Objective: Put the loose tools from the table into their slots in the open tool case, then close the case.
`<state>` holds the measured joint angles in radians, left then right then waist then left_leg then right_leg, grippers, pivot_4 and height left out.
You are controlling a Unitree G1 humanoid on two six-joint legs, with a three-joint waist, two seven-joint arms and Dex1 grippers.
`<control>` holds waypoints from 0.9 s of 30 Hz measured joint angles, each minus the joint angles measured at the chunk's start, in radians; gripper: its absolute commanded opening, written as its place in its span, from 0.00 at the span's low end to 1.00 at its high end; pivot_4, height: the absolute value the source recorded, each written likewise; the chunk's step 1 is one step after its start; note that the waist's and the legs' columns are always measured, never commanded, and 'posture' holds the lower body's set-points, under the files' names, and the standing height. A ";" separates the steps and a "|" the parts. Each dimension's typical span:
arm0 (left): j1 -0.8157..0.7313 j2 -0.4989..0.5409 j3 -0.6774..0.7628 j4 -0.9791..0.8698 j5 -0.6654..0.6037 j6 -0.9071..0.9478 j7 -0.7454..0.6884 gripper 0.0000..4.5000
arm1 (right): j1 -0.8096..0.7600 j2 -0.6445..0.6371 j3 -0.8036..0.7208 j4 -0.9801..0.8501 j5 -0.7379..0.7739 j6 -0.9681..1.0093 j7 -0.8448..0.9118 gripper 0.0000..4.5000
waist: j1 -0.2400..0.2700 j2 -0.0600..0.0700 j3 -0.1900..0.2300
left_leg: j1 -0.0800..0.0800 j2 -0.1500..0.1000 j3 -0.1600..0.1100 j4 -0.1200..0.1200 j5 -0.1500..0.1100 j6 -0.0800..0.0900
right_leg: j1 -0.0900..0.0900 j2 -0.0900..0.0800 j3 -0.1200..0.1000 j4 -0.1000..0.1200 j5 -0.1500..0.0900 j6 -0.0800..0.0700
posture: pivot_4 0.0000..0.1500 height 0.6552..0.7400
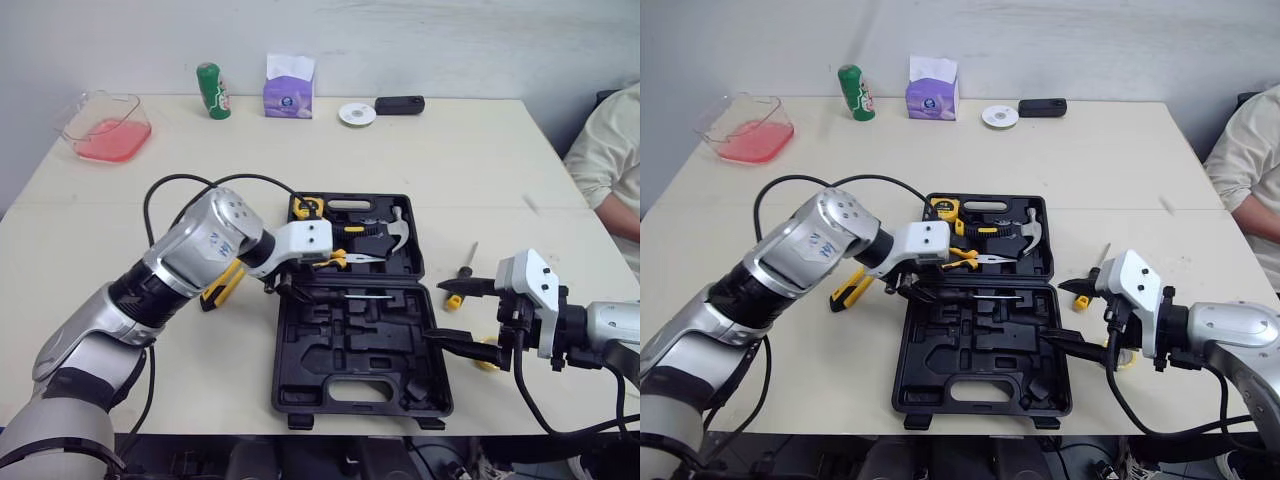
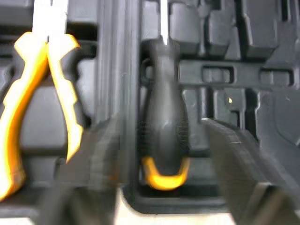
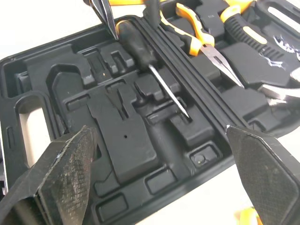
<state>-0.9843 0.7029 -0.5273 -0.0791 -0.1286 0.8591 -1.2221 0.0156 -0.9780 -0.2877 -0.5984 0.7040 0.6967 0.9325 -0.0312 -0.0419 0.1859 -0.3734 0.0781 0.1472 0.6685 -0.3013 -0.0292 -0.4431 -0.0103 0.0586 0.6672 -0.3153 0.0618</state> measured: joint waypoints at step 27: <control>0.300 -0.251 0.223 0.323 0.004 -0.631 0.099 0.01 | -0.070 0.002 0.047 0.091 -0.069 -0.041 0.022 1.00 | 0.002 0.000 0.000 | 0.004 0.000 -0.001 0.011 -0.007 0.007 | 0.006 0.001 0.000 0.004 0.000 0.001 | 1.00 0.82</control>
<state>-0.6843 0.4516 -0.3044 0.2436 -0.1246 0.2278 -1.1234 -0.0545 -0.9761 -0.2406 -0.5078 0.6352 0.6560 0.9544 -0.0294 -0.0419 0.1855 -0.3698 0.0782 0.1463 0.6796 -0.3079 -0.0224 -0.4368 -0.0096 0.0590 0.6715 -0.3149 0.0623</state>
